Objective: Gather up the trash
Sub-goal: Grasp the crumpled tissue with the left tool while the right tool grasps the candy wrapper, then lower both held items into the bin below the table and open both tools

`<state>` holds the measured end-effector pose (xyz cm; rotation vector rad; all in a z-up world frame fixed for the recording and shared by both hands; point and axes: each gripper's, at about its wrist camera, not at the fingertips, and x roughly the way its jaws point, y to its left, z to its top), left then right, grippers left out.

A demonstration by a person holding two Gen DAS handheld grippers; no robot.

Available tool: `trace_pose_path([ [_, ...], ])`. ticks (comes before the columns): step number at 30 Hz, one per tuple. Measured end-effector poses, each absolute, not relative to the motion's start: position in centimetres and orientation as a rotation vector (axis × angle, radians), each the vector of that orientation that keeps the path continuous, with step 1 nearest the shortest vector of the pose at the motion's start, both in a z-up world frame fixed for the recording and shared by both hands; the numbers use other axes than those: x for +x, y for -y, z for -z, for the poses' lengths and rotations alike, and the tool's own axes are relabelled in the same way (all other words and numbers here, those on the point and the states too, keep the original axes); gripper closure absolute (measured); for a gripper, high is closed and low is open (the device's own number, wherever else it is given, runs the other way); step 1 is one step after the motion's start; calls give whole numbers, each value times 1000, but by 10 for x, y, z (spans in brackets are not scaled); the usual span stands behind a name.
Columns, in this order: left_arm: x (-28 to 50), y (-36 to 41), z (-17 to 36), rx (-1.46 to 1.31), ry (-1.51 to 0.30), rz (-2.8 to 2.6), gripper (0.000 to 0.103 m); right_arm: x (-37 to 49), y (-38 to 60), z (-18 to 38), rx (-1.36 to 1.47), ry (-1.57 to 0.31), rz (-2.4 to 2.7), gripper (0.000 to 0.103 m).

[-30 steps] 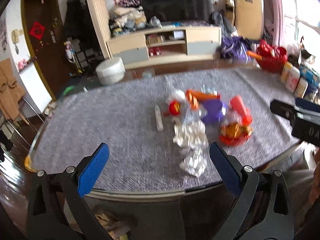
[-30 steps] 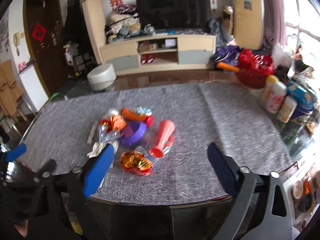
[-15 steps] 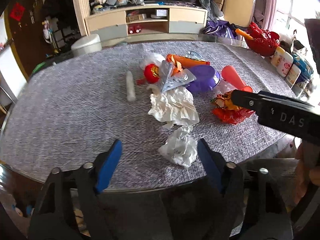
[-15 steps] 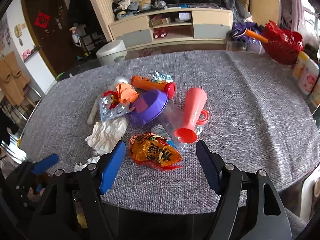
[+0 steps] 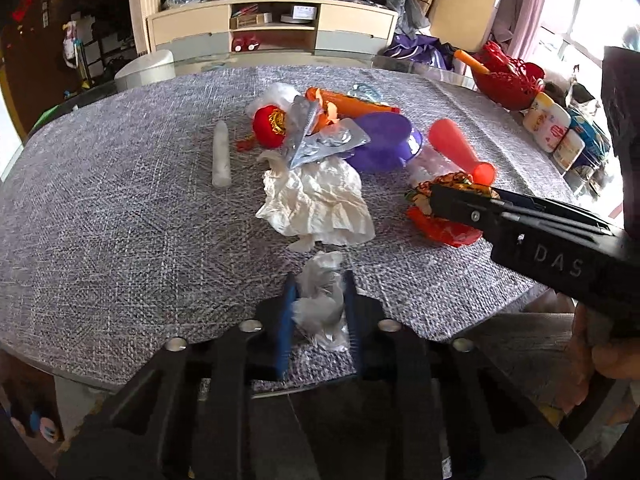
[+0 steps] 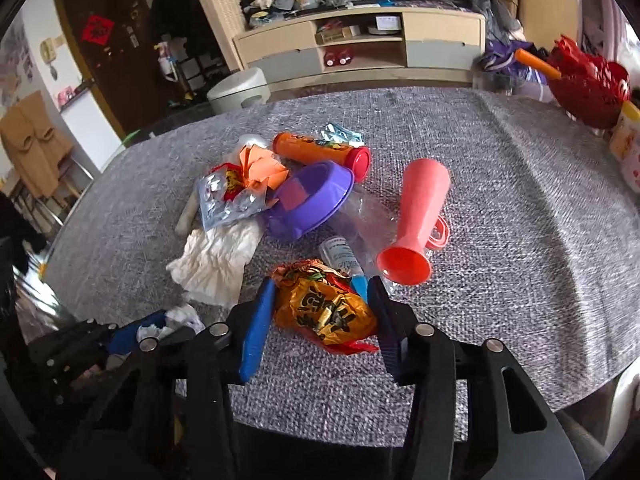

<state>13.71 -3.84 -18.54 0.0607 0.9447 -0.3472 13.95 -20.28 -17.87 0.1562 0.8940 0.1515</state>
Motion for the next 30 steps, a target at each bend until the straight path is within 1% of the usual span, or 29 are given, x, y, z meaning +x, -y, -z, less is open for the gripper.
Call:
trace_pose_path([
  [4,130,38,181,62,-930,349,91,128,200,175,142,-878,-158,63],
  [12,104,39,143,71,-853,347,91,95,215,141,145,-806,-147,63],
  [16,84,39,136,62,-855,357,91,73,219,136,126,-804,-142,63],
  [20,63,48,150,66,-900,390,91,56,216,151,126,-845,-166,63],
  [30,30,54,228,48,-1054,417,91,32,213,229,156,-1032,-178,63],
])
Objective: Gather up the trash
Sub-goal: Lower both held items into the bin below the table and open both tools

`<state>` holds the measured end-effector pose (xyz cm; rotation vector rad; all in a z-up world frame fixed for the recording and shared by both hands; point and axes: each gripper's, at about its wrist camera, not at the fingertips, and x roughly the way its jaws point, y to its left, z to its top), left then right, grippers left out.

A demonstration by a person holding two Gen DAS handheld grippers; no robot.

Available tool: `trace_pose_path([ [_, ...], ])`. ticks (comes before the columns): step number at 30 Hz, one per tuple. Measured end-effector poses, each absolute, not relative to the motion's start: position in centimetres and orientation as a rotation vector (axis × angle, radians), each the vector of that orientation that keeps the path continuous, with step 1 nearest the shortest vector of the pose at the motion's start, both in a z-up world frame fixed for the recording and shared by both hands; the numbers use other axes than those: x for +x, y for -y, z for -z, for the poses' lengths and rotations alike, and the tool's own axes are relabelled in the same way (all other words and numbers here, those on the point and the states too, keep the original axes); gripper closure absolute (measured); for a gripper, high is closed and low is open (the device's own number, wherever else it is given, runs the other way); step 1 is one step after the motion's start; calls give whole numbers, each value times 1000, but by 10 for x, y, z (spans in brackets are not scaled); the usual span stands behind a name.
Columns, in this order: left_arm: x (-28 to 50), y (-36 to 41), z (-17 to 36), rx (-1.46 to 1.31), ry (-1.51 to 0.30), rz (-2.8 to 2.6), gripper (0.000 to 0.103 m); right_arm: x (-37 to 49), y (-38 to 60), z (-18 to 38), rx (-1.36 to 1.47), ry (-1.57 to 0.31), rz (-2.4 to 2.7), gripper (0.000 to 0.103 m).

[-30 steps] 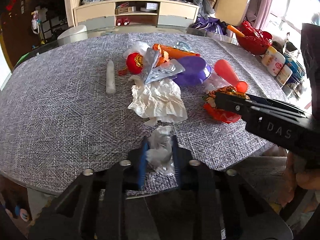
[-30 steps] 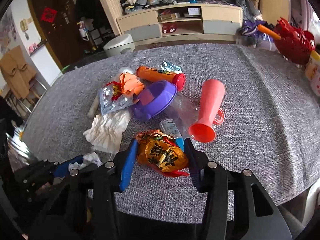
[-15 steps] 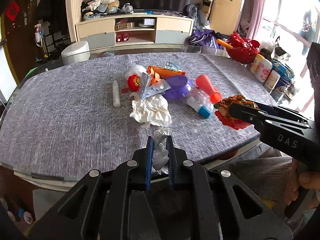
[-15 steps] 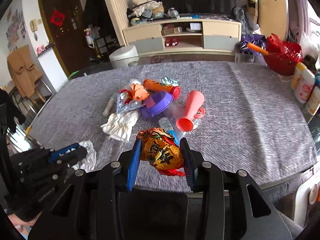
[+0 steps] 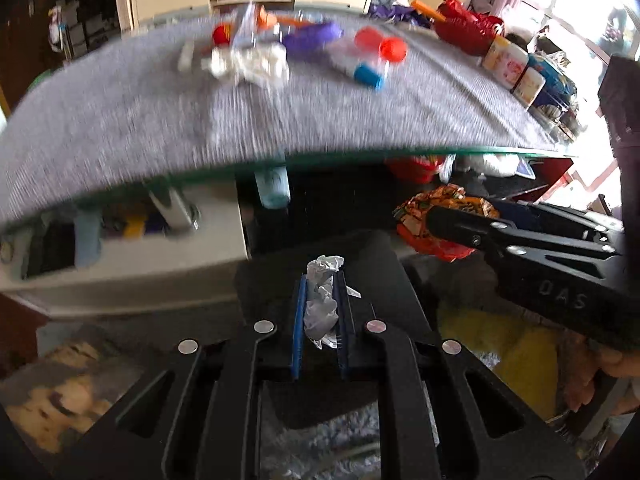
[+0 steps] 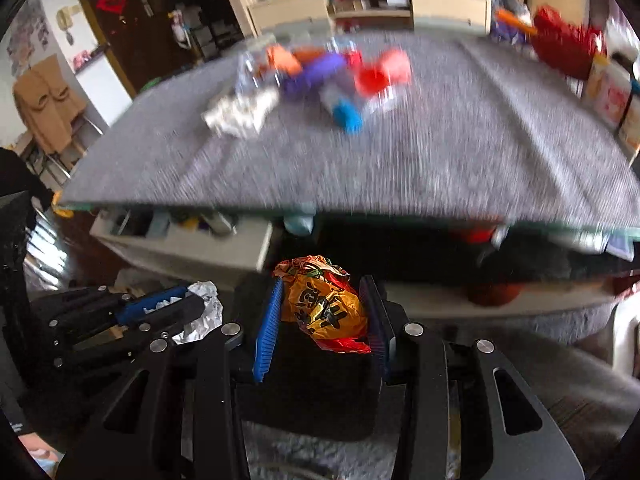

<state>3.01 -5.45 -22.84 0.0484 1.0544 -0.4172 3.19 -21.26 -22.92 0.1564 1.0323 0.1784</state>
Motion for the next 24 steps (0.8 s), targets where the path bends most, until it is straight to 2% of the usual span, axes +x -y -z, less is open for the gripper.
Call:
trace_pose_path([
  [6,30,50,267,-7,-1136,437,91,34,213,272,201,-1125,-188,63],
  [12,33,50,292,-33,-1204,448,88,35,211,278,201,-1142,-190,57],
  [14,32,50,291,-23,-1200,443,80,35,213,279,214,-1146,-187,54],
  [16,32,50,289,-14,-1187,442,67,36,214,280,221,-1152,-184,48],
  [18,31,50,286,-7,-1178,441,65,36,215,279,226,-1149,-184,40],
  [20,31,49,284,-4,-1174,437,62,36,217,277,230,-1145,-177,39],
  [22,32,47,281,-10,-1175,428,54,37,220,273,248,-1139,-165,35],
  [23,32,45,278,-18,-1173,424,51,37,224,269,260,-1132,-154,29],
  [24,33,43,275,-24,-1168,417,43,37,226,265,269,-1126,-144,25],
])
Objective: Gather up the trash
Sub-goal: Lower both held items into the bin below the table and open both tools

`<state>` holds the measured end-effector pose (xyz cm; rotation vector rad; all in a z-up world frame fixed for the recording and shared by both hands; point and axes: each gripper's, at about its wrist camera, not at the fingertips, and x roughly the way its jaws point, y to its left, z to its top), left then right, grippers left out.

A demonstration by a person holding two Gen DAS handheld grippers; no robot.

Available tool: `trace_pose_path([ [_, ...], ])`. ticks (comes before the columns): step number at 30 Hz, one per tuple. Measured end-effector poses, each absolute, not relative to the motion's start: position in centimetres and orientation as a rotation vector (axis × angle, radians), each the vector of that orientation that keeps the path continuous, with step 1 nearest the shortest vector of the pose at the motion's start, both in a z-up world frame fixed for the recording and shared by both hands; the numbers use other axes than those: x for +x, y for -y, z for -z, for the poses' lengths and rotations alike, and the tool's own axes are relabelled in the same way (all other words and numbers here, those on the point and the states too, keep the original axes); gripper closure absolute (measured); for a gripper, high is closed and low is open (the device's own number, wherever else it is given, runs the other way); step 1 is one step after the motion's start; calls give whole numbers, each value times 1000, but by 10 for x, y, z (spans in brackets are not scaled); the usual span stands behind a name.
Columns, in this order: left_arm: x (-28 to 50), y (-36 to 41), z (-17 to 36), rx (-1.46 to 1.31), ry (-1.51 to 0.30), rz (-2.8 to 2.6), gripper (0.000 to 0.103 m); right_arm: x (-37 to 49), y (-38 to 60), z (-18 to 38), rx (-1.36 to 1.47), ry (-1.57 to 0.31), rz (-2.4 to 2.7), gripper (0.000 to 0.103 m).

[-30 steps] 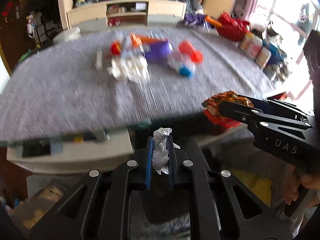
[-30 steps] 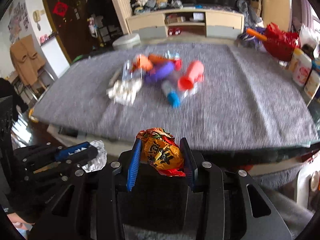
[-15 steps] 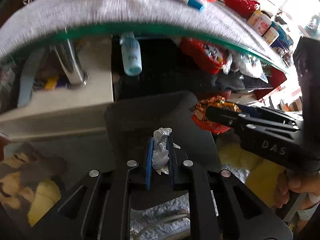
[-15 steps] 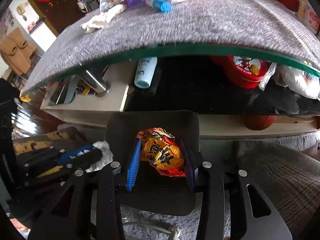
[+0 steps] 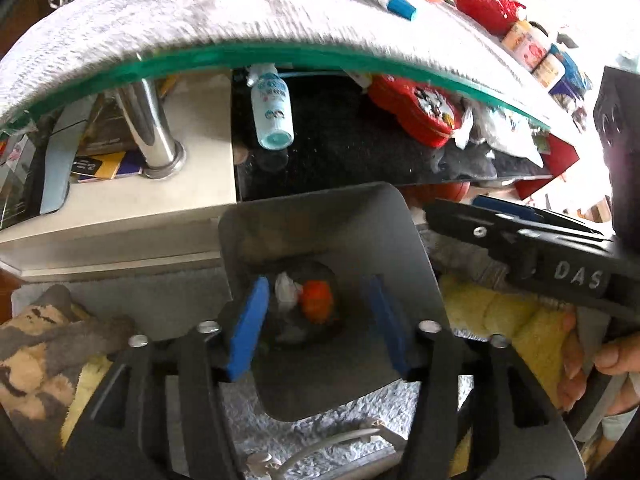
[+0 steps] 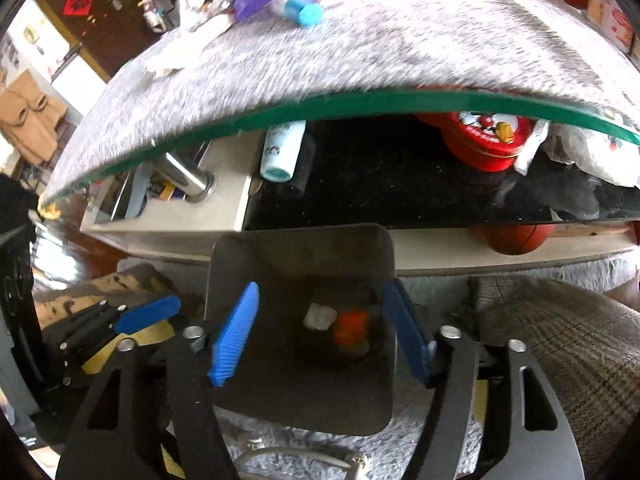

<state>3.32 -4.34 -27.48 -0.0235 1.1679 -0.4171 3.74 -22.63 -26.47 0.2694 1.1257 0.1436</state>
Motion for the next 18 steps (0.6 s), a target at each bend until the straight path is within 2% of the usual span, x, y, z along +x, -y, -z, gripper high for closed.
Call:
trace_pose_path([
  [3,37,39,258,-24,-1135,375,25,39,236,242,303,-1082,-111,16],
  [7,42,36,229,-54,-1098,350,11,40,242,201,285,-995,-95,5],
  [10,44,36,204,-65,-1064,343,8,42,246,174,268,-940,-93,5],
  [18,65,35,140,1,-976,308,8,65,257,133,228,-872,-70,5],
])
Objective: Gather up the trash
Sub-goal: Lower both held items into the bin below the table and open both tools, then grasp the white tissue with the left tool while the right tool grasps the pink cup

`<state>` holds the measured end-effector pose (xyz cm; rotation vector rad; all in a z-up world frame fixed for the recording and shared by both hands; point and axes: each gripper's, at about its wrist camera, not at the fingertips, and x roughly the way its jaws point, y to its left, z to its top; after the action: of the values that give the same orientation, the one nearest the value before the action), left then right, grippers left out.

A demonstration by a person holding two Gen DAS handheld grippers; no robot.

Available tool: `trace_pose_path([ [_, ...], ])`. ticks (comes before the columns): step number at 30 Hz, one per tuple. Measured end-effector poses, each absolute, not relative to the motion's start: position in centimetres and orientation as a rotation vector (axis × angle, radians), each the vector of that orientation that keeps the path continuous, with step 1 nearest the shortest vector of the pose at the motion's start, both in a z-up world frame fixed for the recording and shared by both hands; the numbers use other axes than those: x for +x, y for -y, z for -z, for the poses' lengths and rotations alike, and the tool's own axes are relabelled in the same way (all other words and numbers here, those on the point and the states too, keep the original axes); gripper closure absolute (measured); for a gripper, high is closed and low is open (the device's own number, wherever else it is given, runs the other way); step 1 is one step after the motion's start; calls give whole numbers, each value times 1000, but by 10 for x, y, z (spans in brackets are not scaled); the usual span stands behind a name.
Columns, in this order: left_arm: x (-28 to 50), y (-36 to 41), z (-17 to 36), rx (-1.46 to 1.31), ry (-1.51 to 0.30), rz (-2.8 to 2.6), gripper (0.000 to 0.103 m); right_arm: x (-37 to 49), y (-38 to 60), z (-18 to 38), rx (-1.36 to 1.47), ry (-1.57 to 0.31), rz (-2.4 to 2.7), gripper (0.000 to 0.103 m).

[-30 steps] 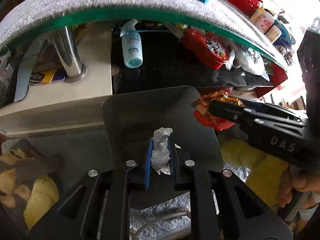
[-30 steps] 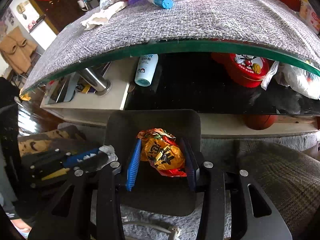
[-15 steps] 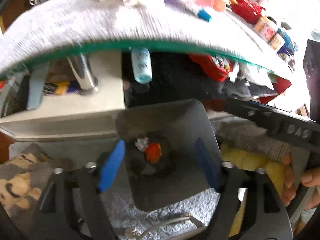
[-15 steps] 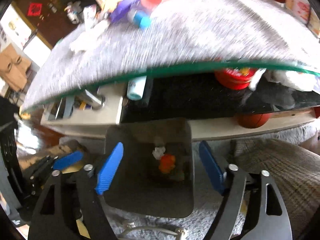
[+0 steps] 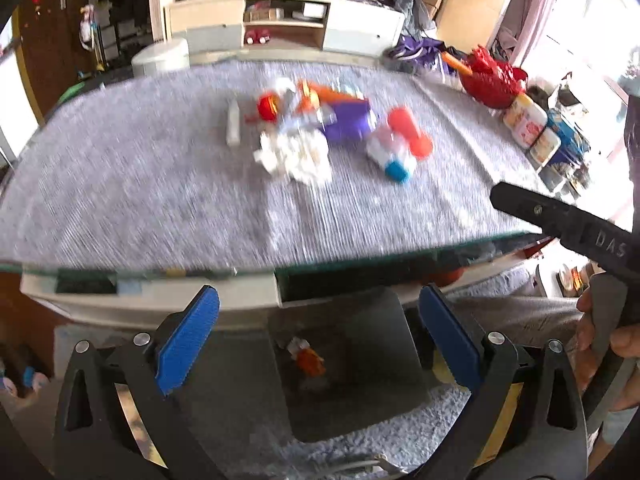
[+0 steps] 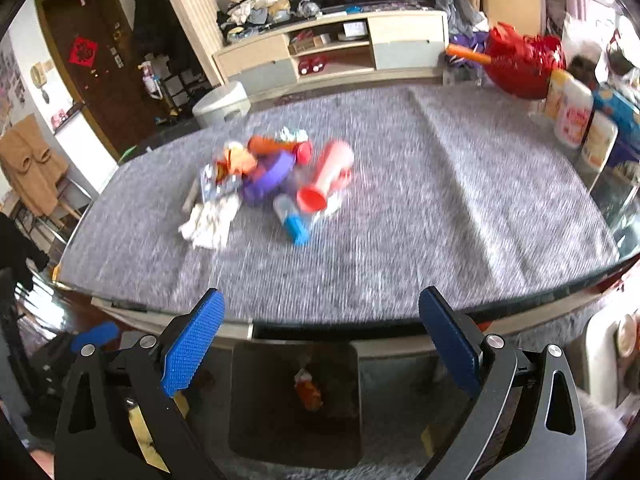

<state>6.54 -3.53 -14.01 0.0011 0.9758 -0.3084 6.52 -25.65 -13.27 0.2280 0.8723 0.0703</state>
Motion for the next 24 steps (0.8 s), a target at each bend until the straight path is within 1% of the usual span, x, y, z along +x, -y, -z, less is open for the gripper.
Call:
trace_pose_path([
  [4,87,27,114,8,-941,263,8,84,255,118,181,-846,-58,5],
  [8,112,24,103,22,-919,244,8,104,257,111,152,-832,-51,5],
  [14,150,32,117,84,-909,242,8,140,261,112,147,-819,-38,5],
  [16,162,37,126,107,-910,250,8,153,263,117,151,-822,-41,8],
  [17,168,40,131,111,-912,256,8,157,263,120,152,-826,-41,13],
  [18,173,41,136,110,-915,263,8,163,264,124,158,-832,-45,21],
  [19,178,43,140,107,-918,268,8,167,265,128,167,-839,-53,25],
  [21,188,46,151,104,-924,279,9,175,263,134,180,-851,-67,40],
  [23,194,49,161,101,-934,292,16,182,261,142,191,-863,-84,45],
  [24,196,51,164,98,-941,302,22,183,259,144,193,-867,-89,45],
])
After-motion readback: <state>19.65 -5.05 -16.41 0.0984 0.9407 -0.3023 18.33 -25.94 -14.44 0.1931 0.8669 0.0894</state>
